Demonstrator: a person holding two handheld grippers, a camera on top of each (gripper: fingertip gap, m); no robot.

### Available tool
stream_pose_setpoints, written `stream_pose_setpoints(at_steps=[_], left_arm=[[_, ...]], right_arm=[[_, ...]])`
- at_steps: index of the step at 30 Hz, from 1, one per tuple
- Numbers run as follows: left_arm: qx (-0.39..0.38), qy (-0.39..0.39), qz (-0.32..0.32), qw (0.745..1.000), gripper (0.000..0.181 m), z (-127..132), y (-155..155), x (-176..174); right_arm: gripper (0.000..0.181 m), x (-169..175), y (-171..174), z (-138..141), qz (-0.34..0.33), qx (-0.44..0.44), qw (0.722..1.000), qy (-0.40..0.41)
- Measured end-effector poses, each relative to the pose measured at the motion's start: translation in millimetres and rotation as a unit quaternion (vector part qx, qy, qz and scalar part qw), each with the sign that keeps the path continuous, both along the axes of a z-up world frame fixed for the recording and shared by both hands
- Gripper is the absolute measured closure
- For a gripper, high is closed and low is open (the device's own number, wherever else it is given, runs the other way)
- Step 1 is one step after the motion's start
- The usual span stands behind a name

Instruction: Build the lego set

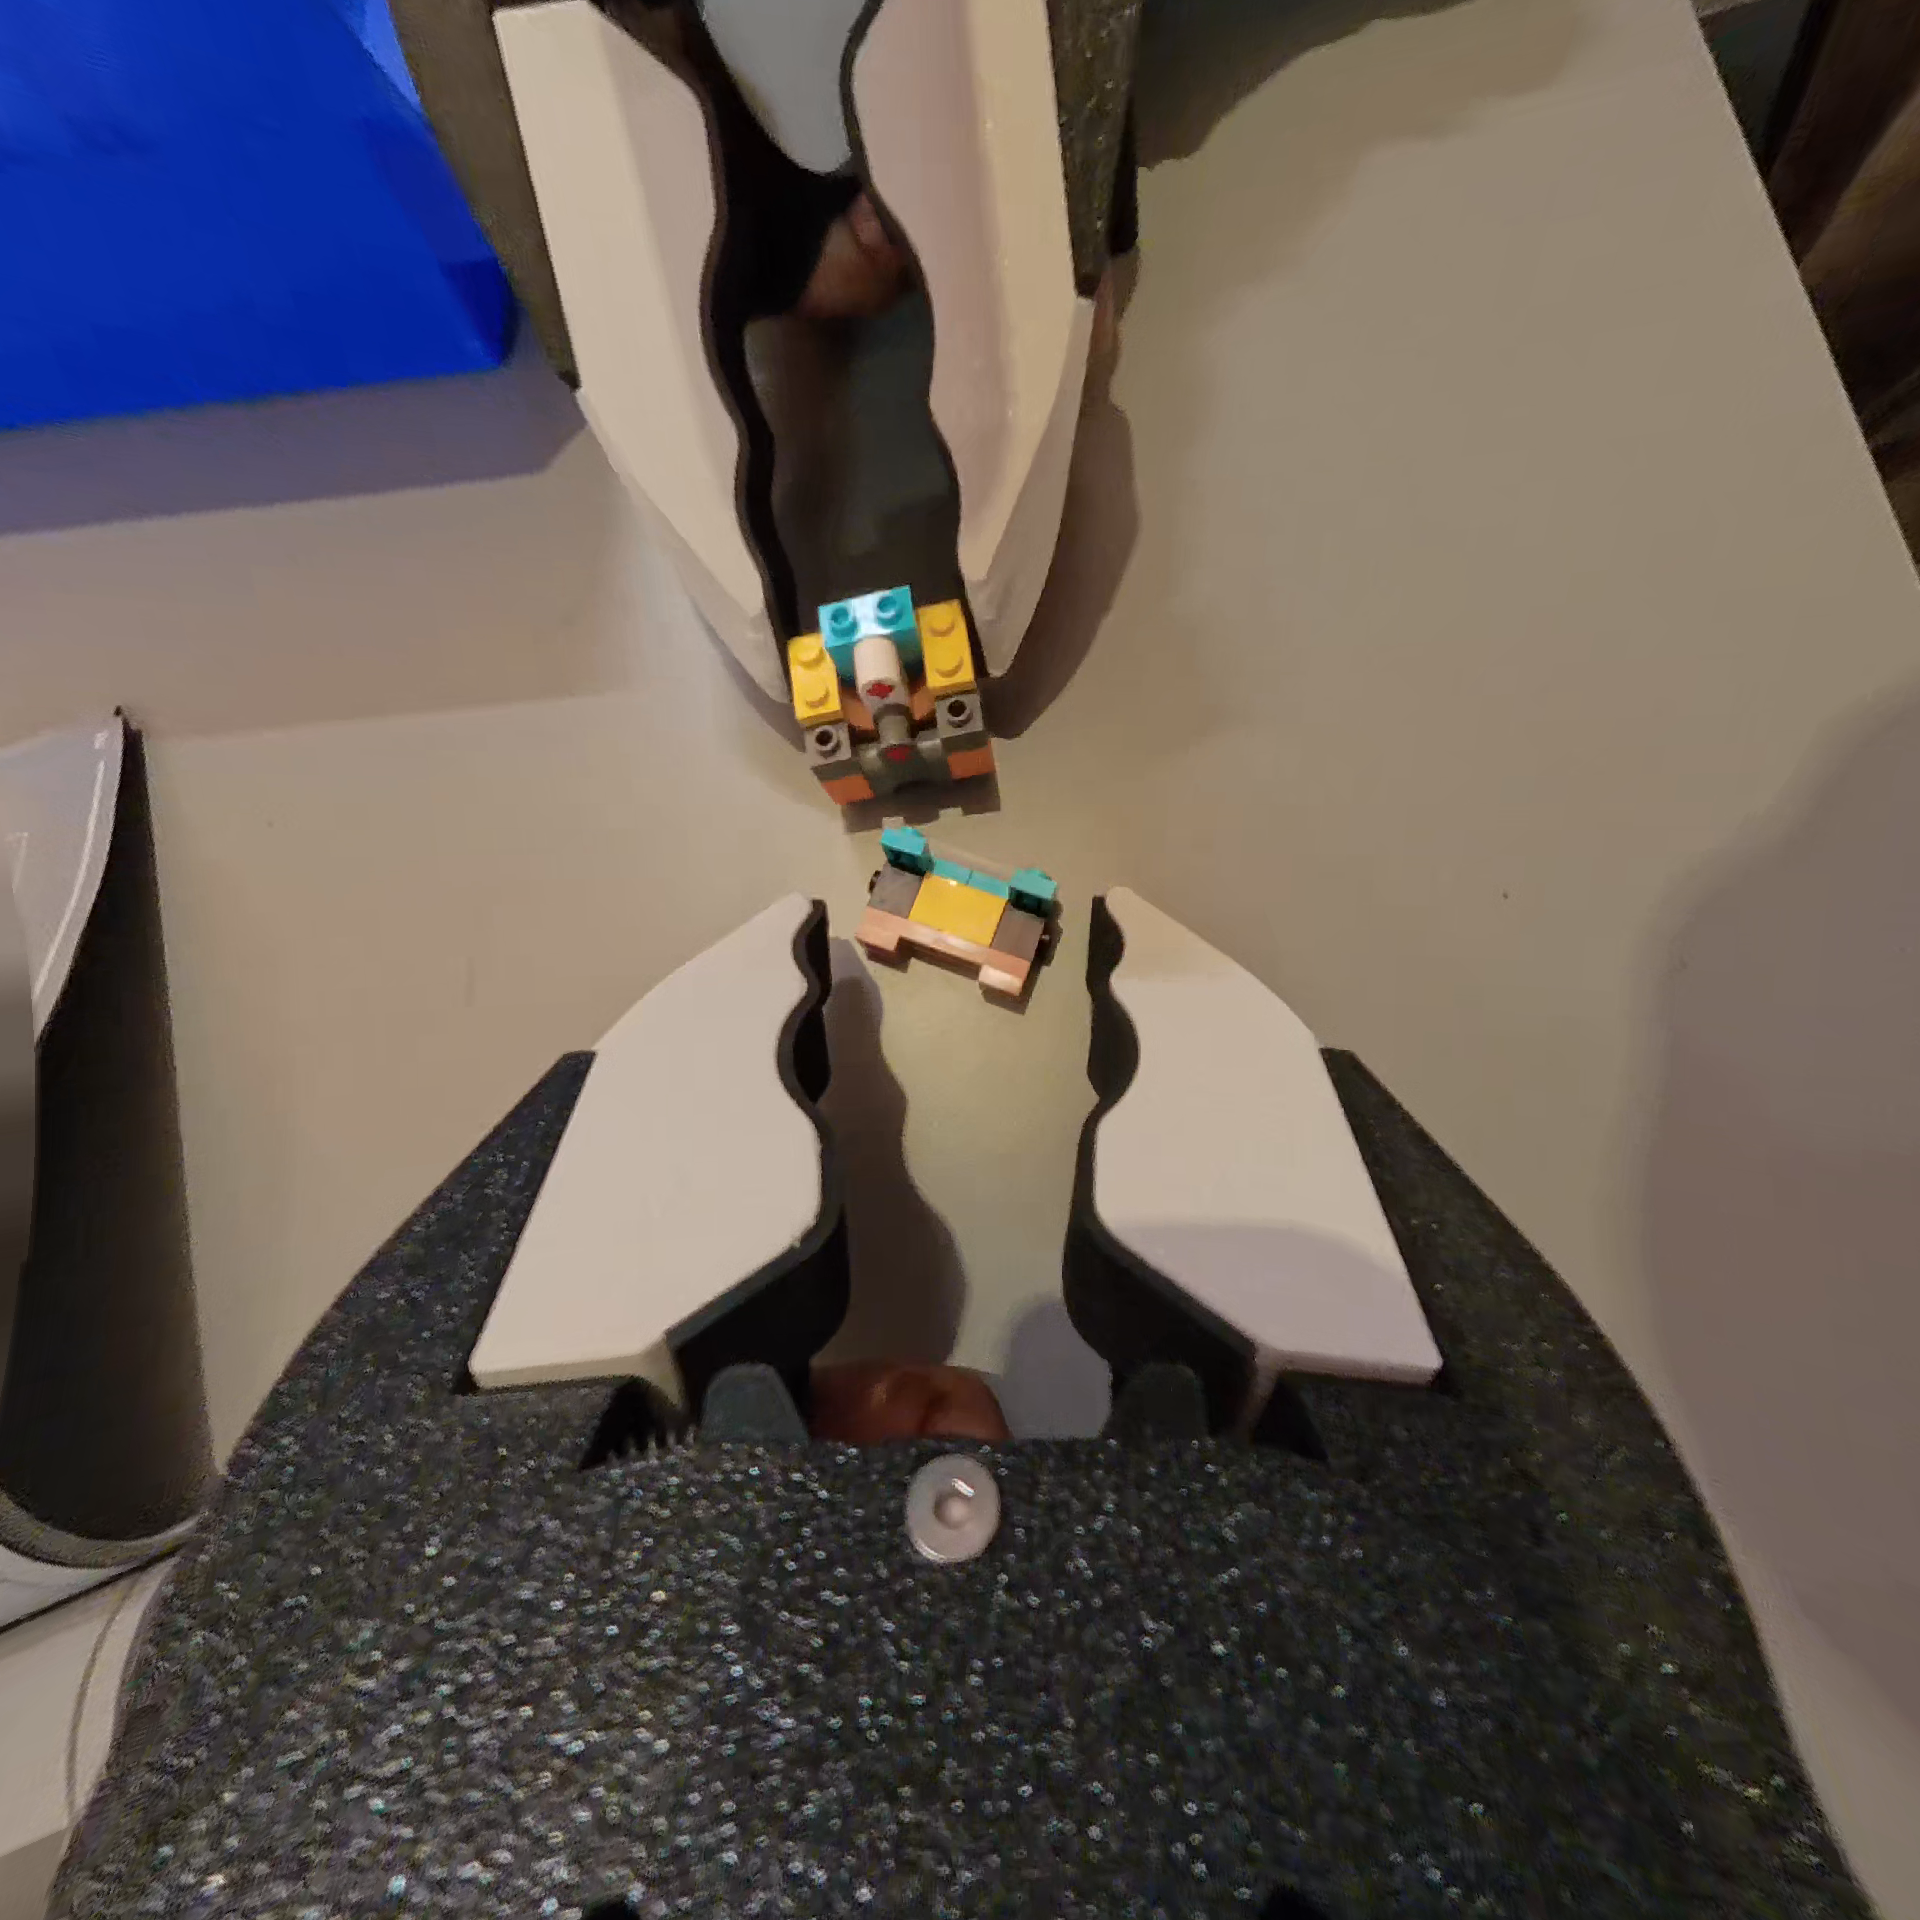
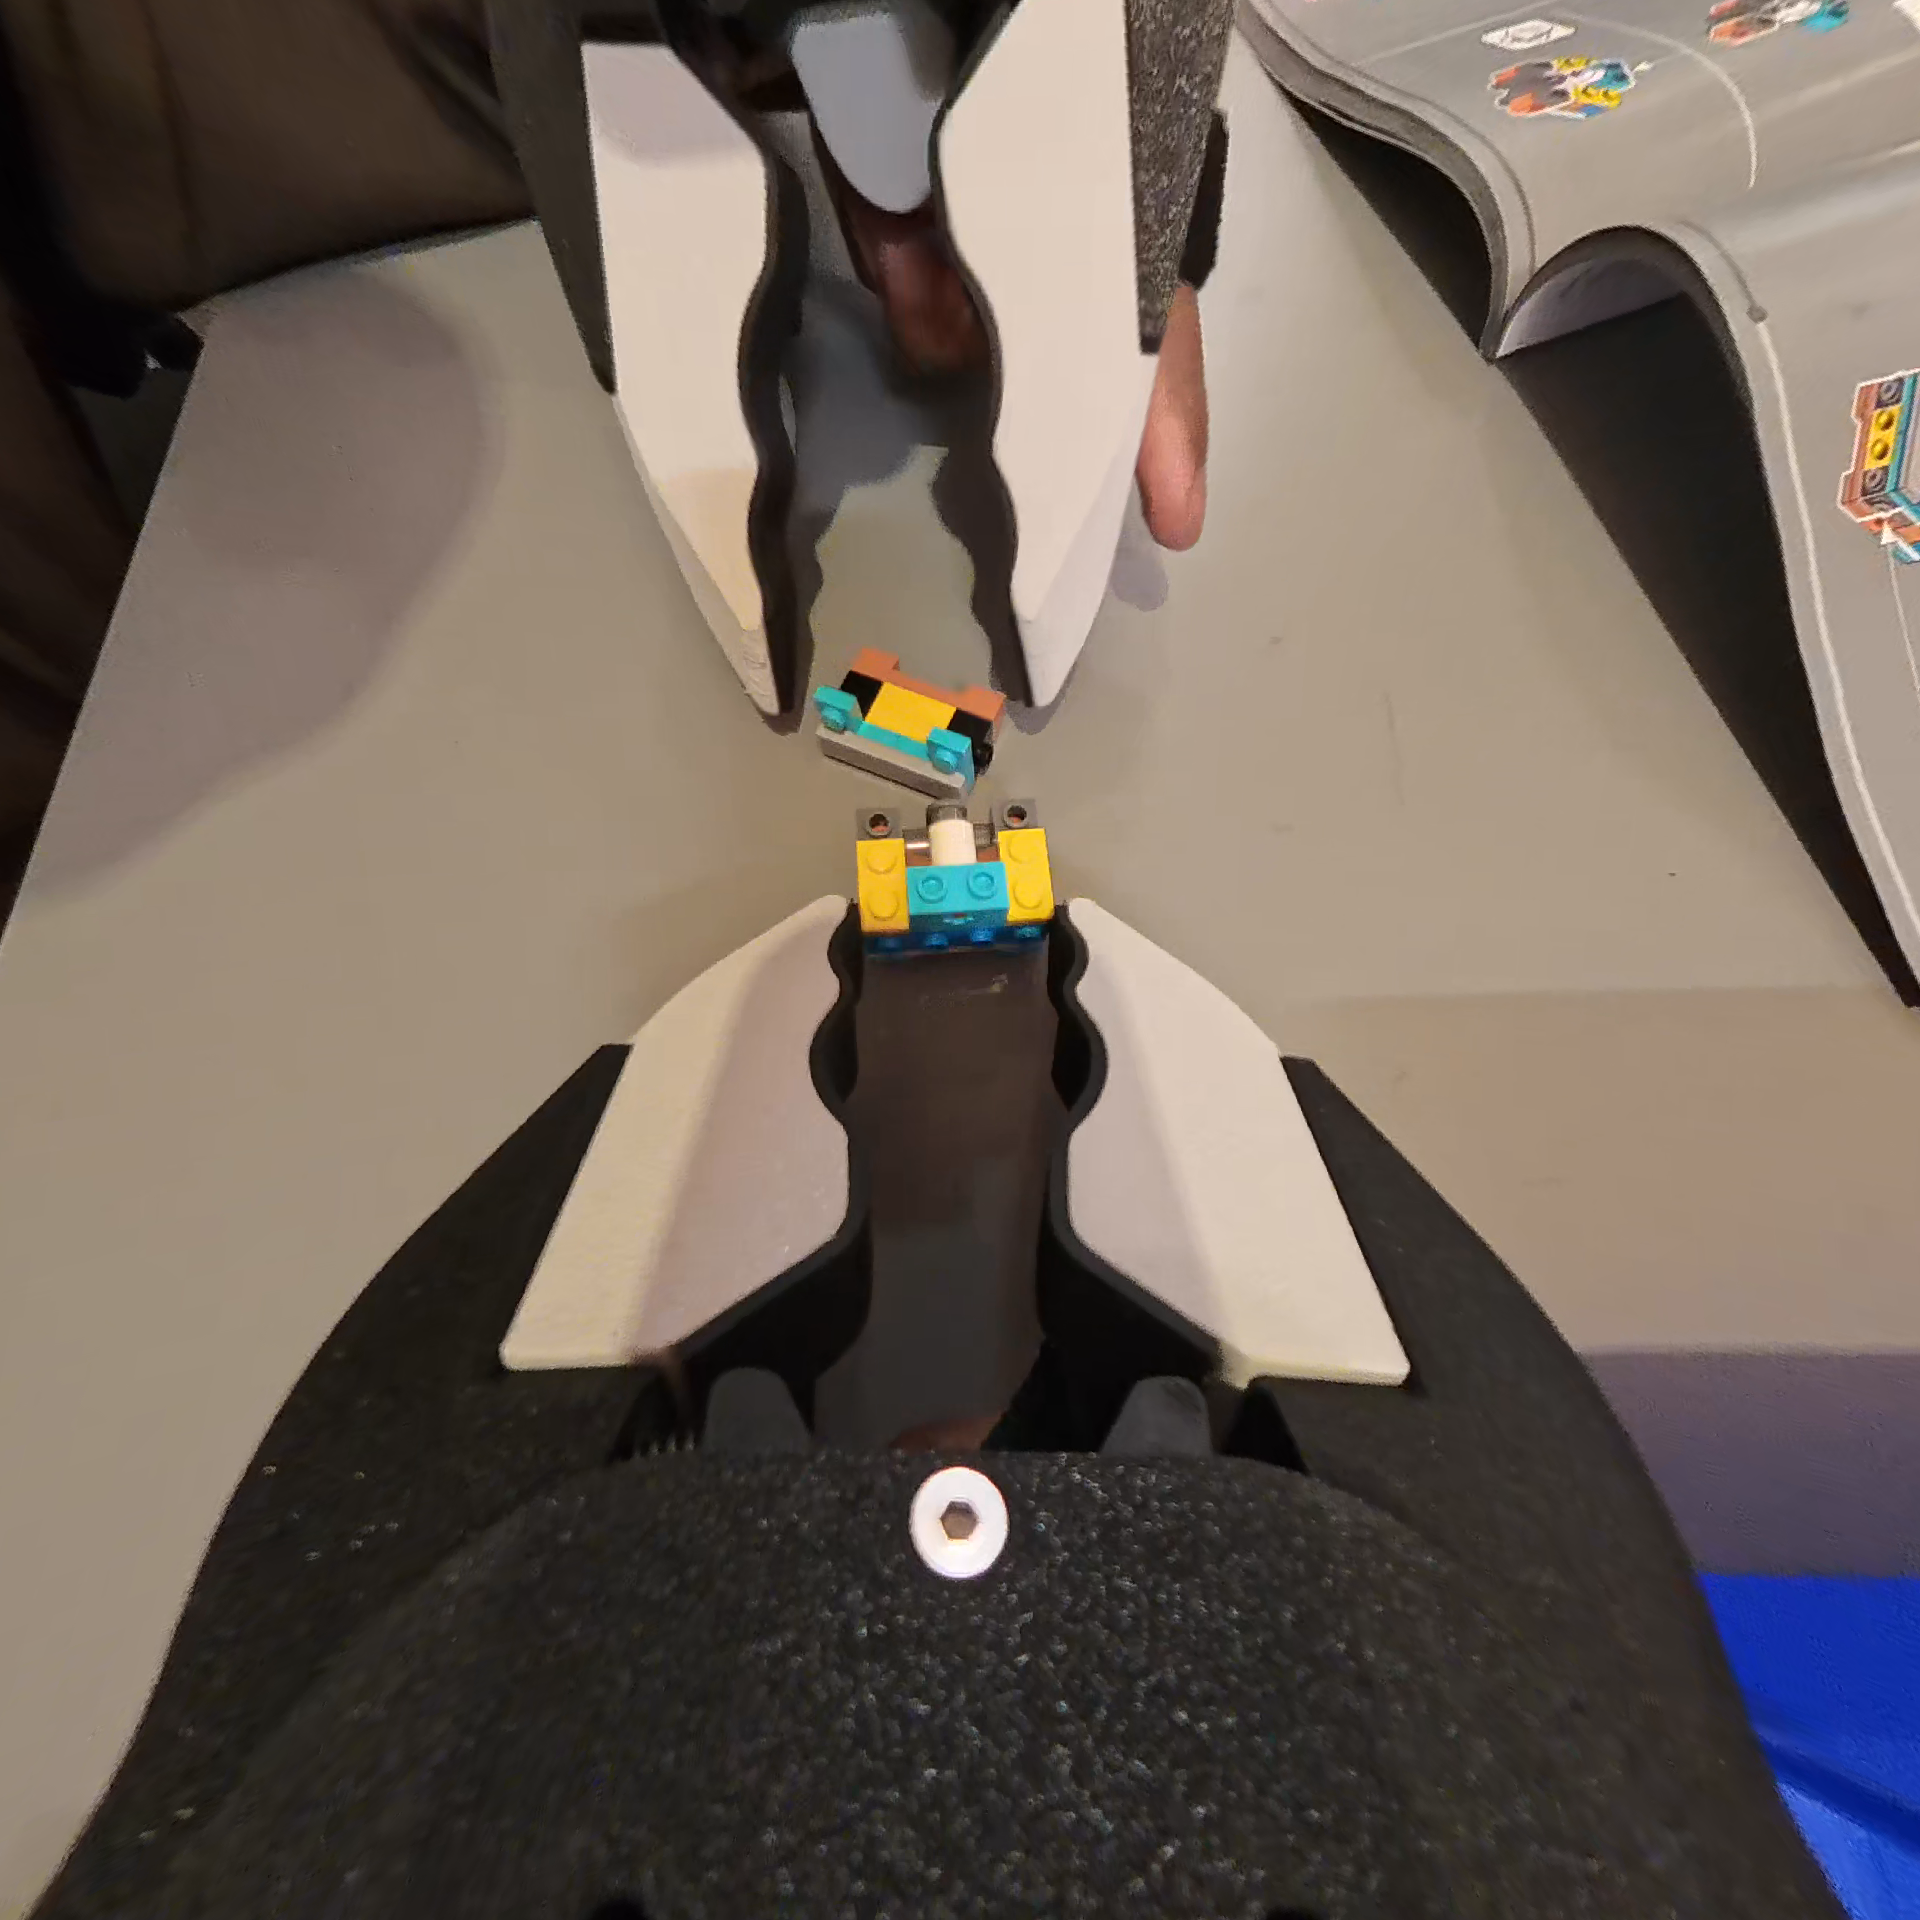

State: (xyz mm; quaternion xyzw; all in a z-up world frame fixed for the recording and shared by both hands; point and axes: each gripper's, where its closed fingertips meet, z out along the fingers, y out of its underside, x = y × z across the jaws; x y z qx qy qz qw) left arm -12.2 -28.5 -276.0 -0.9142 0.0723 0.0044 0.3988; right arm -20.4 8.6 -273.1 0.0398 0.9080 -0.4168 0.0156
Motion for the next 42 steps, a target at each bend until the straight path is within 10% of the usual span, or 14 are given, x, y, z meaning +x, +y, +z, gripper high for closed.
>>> stream_pose_setpoints(at_steps=[16, 28, 42], left_arm=[[0.05, -0.062, -0.01, 0.997, 0.145, 10.4, 3.9, 3.1], [0.187, -0.272, -0.05, 0.943, 0.146, 60.3, 12.3, 24.5], [0.176, -0.334, -0.093, 0.921, 0.146, 65.9, 17.9, 47.5]], right_arm=[[0.139, 3.4, 6.3, -2.2, 0.021, 0.013, 1.0, 0.009], [0.146, 21.6, -14.2, 61.5, 0.08, -0.159, 0.973, 0.147], [0.158, 43.8, -25.4, 60.1, 0.139, -0.17, 0.952, 0.213]])
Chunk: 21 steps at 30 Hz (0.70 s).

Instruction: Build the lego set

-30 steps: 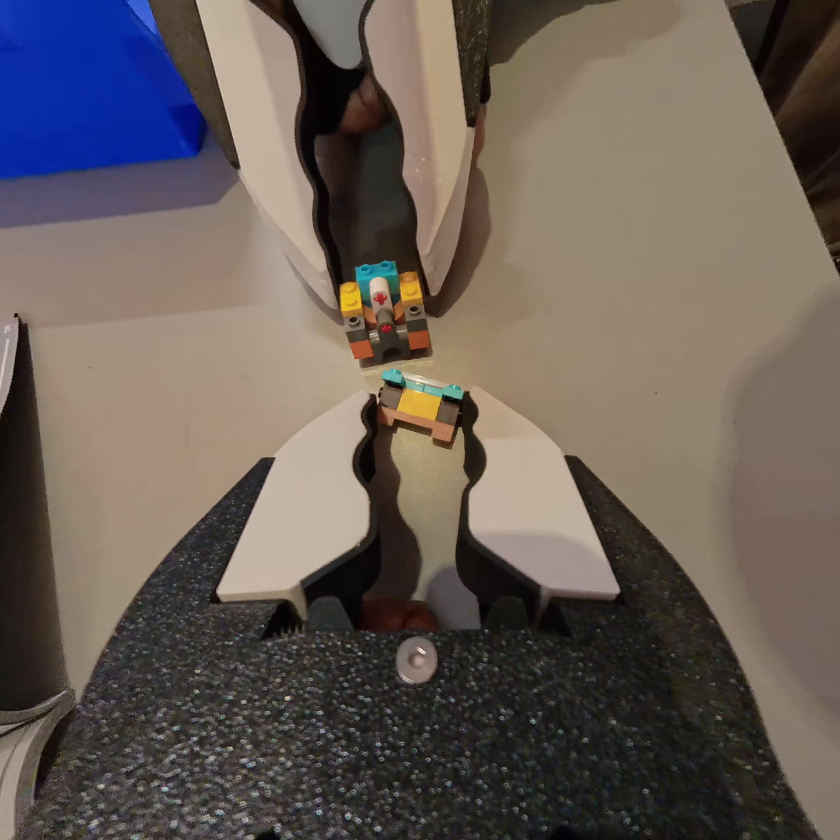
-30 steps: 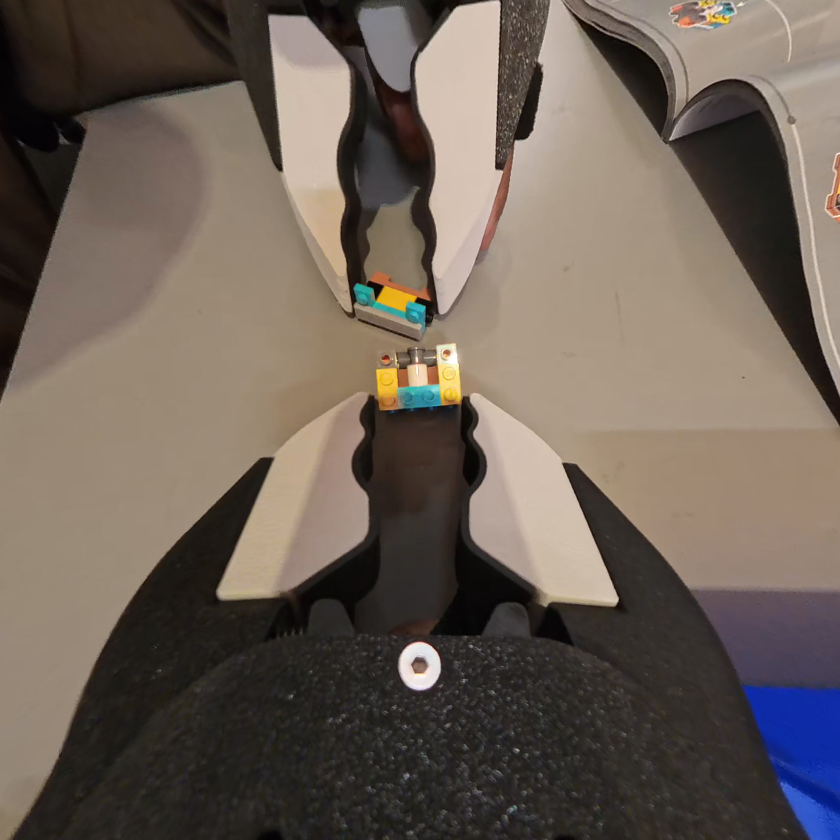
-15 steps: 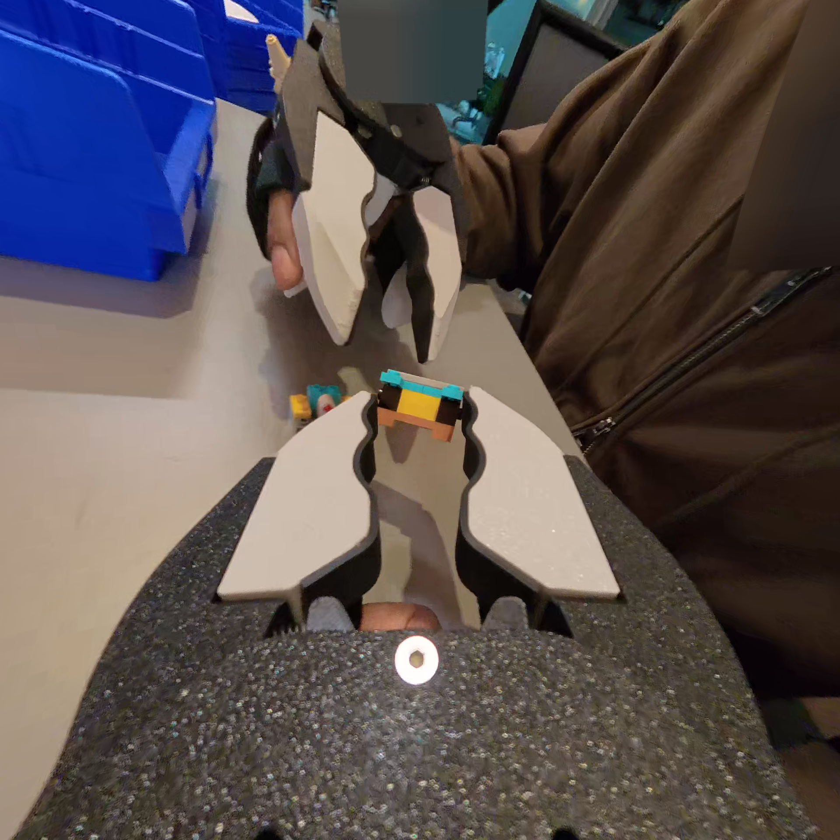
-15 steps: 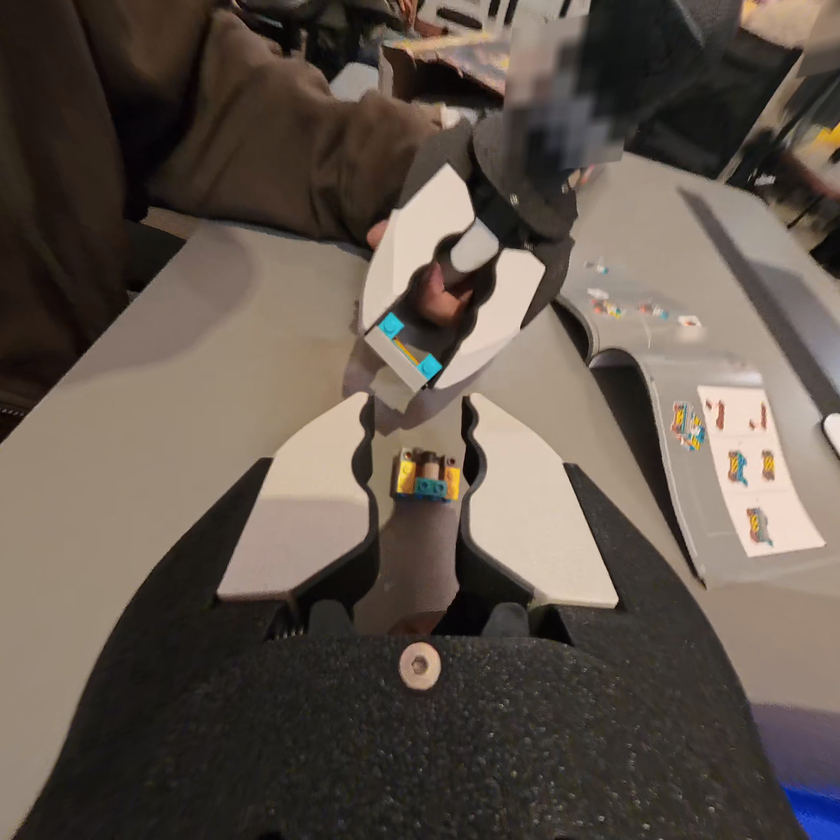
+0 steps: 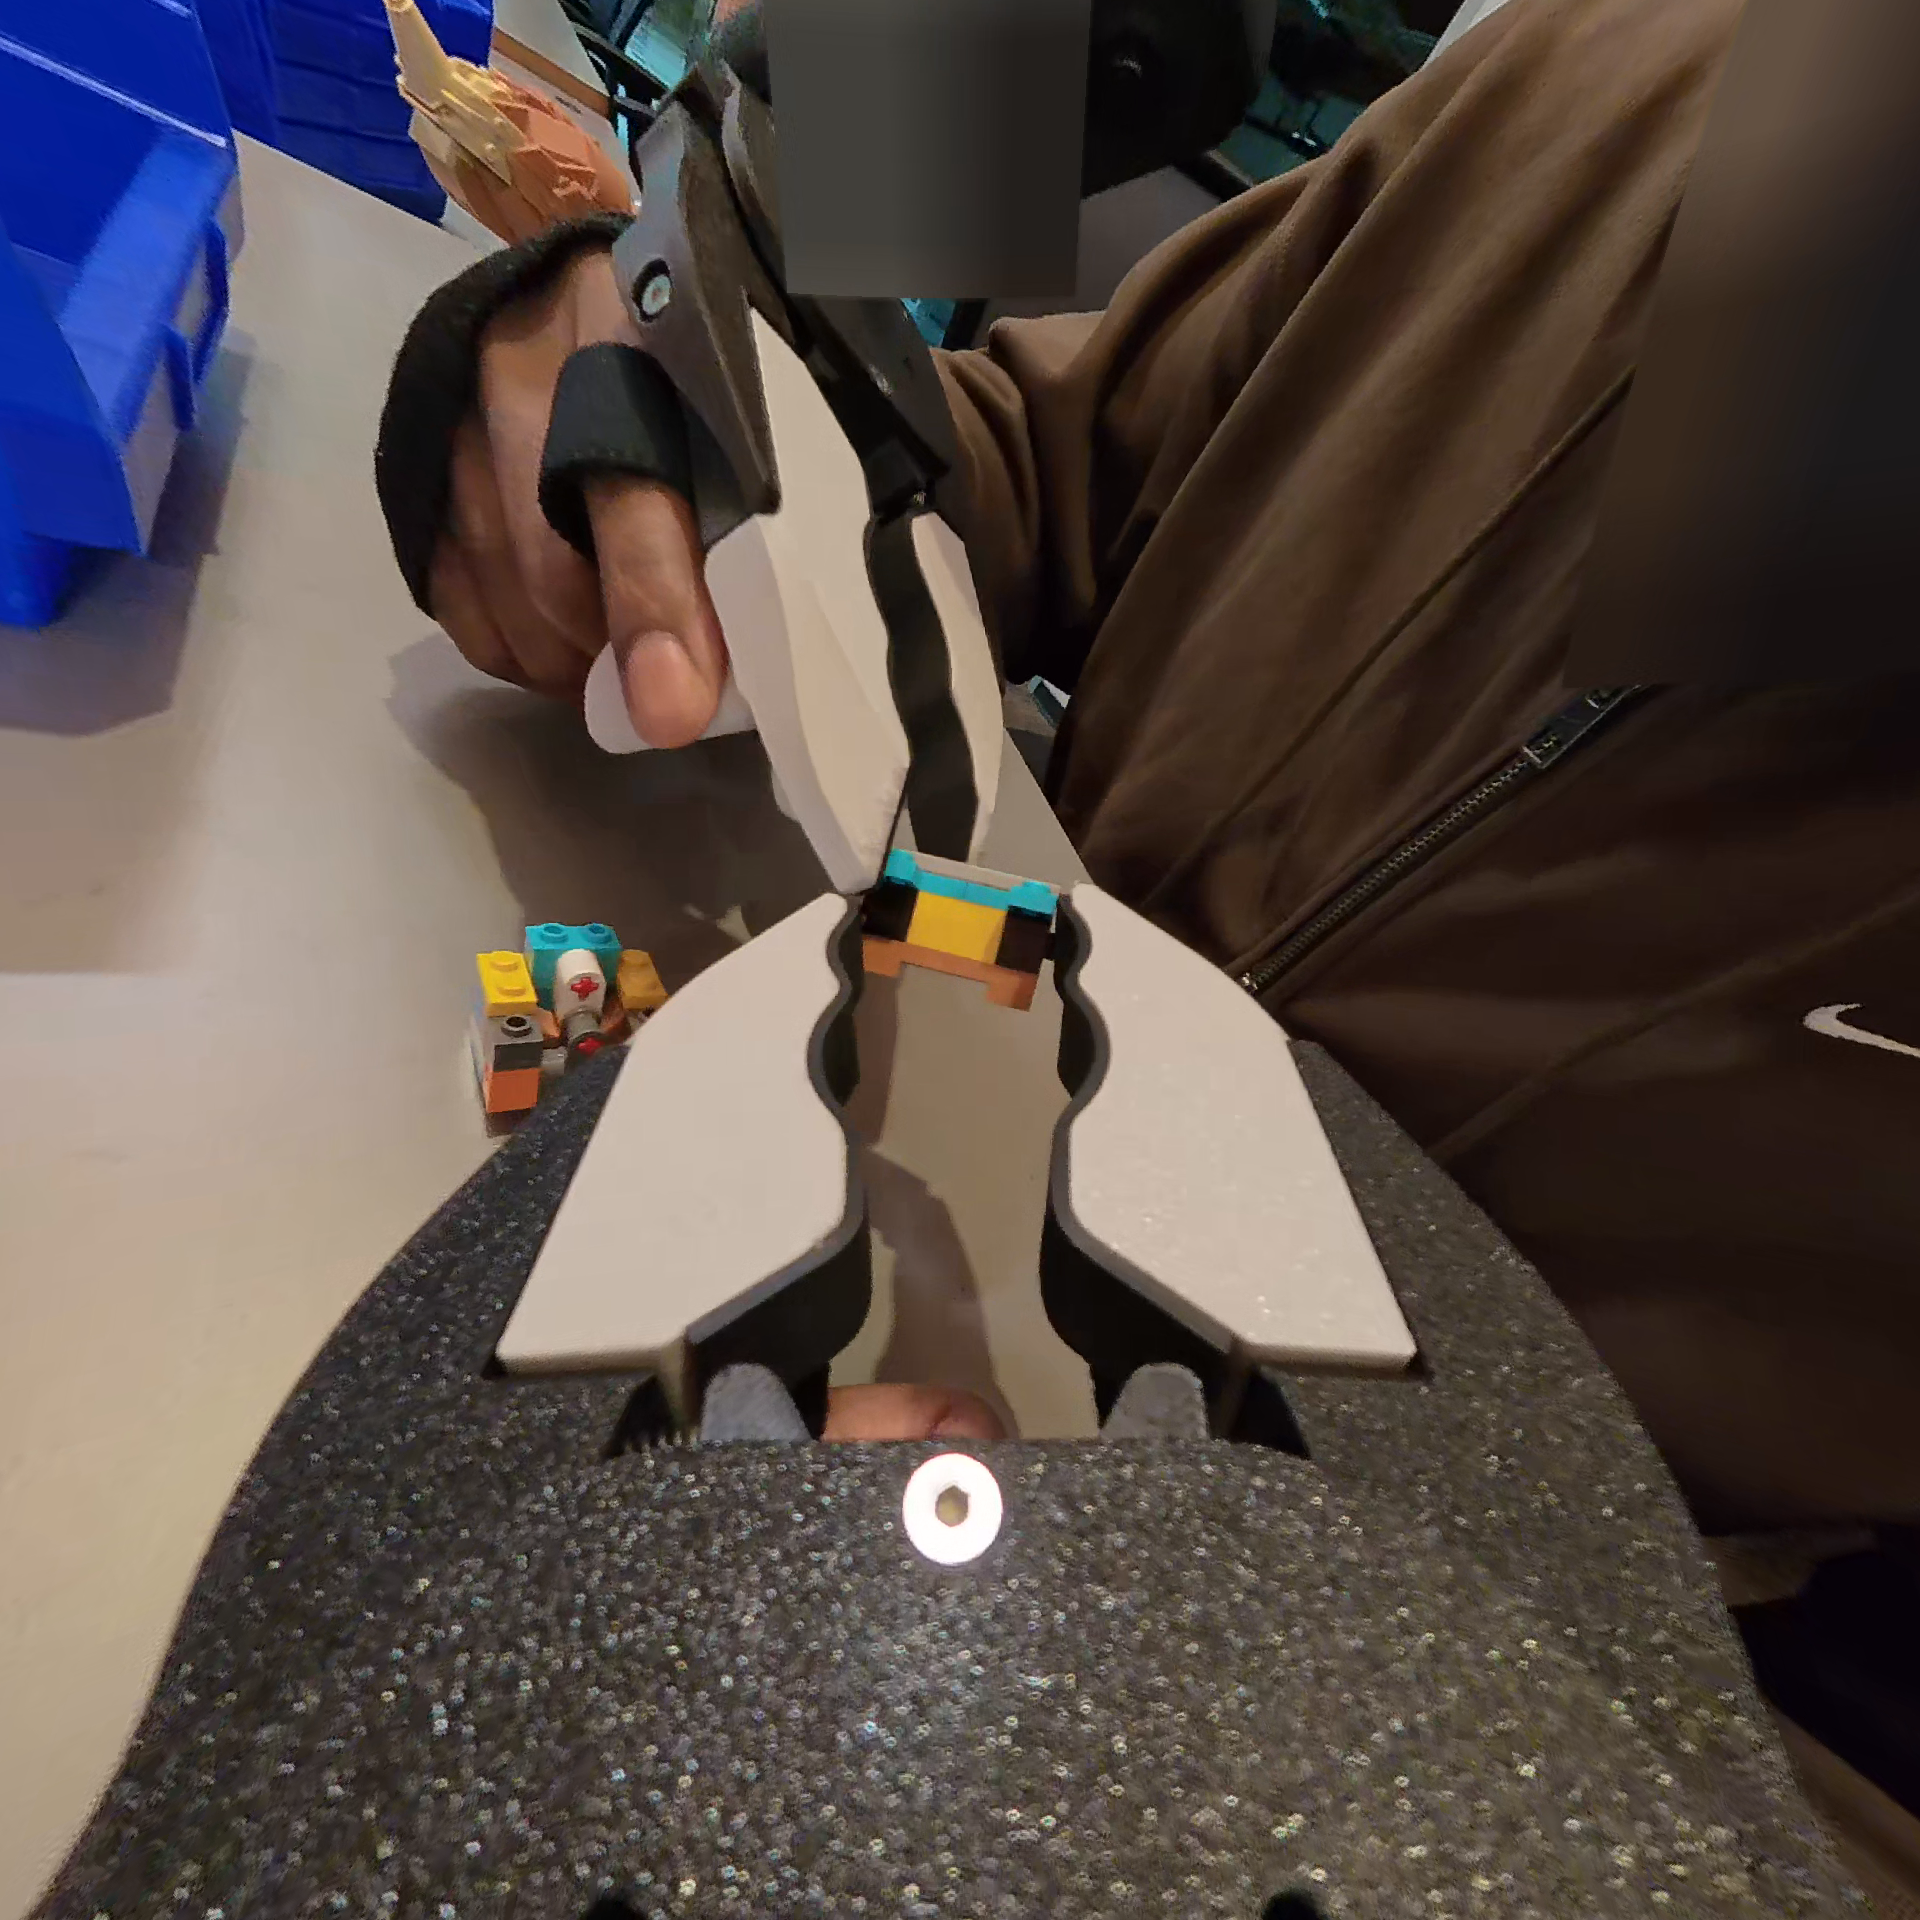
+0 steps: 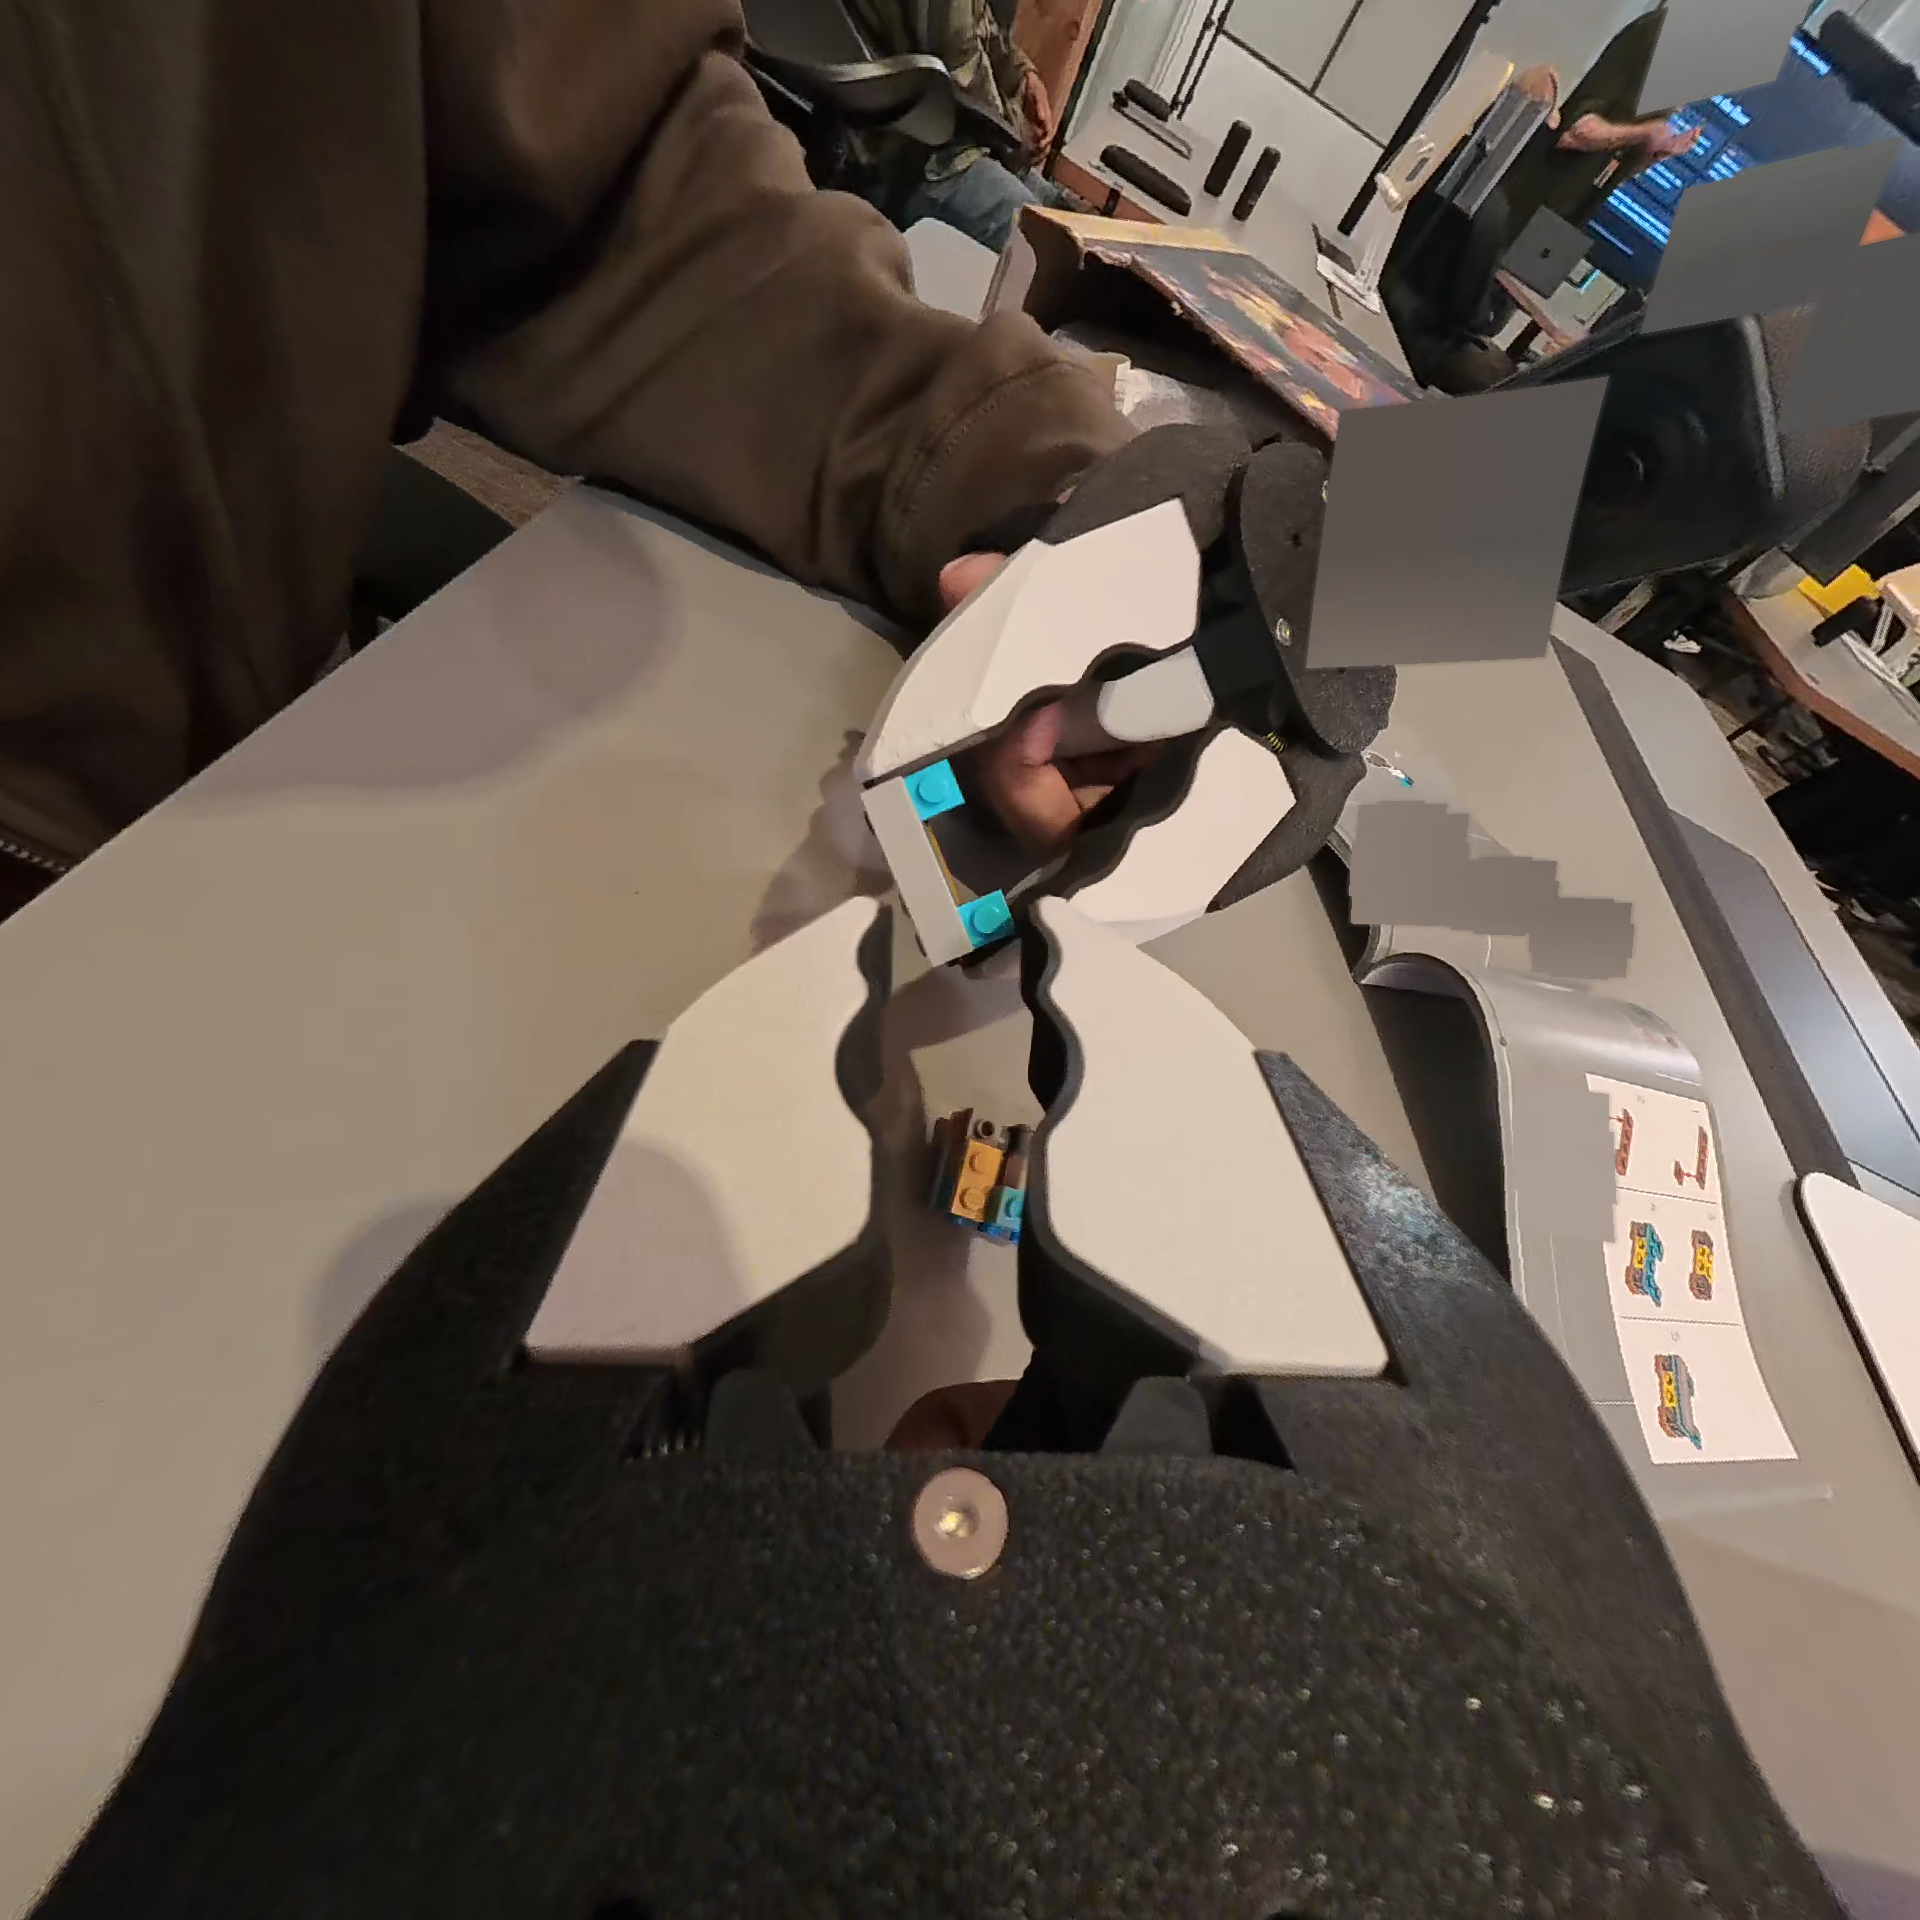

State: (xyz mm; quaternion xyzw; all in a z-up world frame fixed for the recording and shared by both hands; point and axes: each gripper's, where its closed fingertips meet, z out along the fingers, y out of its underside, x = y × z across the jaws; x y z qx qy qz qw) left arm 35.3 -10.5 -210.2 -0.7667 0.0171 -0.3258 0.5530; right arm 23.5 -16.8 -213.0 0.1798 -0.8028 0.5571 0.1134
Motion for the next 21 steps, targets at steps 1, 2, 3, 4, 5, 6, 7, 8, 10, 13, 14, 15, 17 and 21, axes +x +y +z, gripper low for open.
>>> stream_pose_setpoints(at_steps=[1, 2, 3, 4, 5, 6, 7, 8, 10, 13, 14, 15, 17, 21], left_arm=[[-0.001, -0.001, -0.001, 1.0, 0.146, -0.1, 0.1, 0.5], [-0.001, -0.002, -0.003, 1.0, 0.146, 0.0, 0.1, 1.0], [0.0, -0.003, -0.003, 1.0, 0.146, 0.4, 0.0, 1.1], [0.002, -0.004, 0.0, 1.0, 0.146, 1.1, -0.1, 0.2], [0.004, -0.006, 0.006, 1.0, 0.146, 1.8, 0.2, -1.6], [0.007, -0.008, 0.014, 1.0, 0.146, 2.7, 0.4, -4.2], [0.011, -0.006, 0.025, 1.0, 0.146, 3.8, 0.0, -7.9], [0.014, 0.004, 0.039, 0.999, 0.146, 4.2, -0.8, -13.0], [0.027, 0.046, 0.083, 0.995, 0.143, 6.7, -3.4, -27.7], [0.046, 0.154, 0.176, 0.971, 0.139, 16.2, -6.5, -57.0], [0.056, 0.192, 0.201, 0.959, 0.139, 21.5, -7.3, -63.8], [0.062, 0.228, 0.22, 0.947, 0.139, 25.6, -7.7, -68.5], [0.049, 0.291, 0.245, 0.924, 0.139, 24.6, -6.7, -75.9], [-0.024, 0.409, 0.294, 0.864, 0.137, 5.8, -1.1, -96.6]], right_arm=[[0.161, 0.0, -0.3, -0.1, 0.0, 0.0, 1.0, 0.0], [0.161, 0.2, -0.5, 0.1, 0.0, -0.001, 1.0, 0.0], [0.161, -0.4, -0.6, 0.3, -0.002, -0.002, 1.0, -0.002], [0.162, -1.5, -0.5, 0.4, -0.005, -0.003, 1.0, -0.004], [0.162, -3.4, -0.2, 0.4, -0.01, -0.003, 1.0, -0.007], [0.162, -5.9, 0.2, 0.6, -0.017, -0.003, 1.0, -0.014], [0.162, -9.3, 0.8, 0.9, -0.027, -0.004, 0.999, -0.023], [0.162, -13.5, 1.4, 1.3, -0.039, -0.004, 0.999, -0.034], [0.163, -22.7, 2.6, 2.1, -0.066, -0.006, 0.996, -0.062], [0.163, -45.1, 4.3, 1.8, -0.138, -0.007, 0.981, -0.134], [0.162, -52.6, 5.0, 2.0, -0.164, -0.014, 0.972, -0.168], [0.162, -59.2, 5.9, 2.0, -0.188, -0.023, 0.959, -0.209], [0.163, -68.8, 8.2, 1.4, -0.224, -0.042, 0.93, -0.289], [0.163, -79.5, 12.1, -3.8, -0.274, -0.069, 0.874, -0.396]])
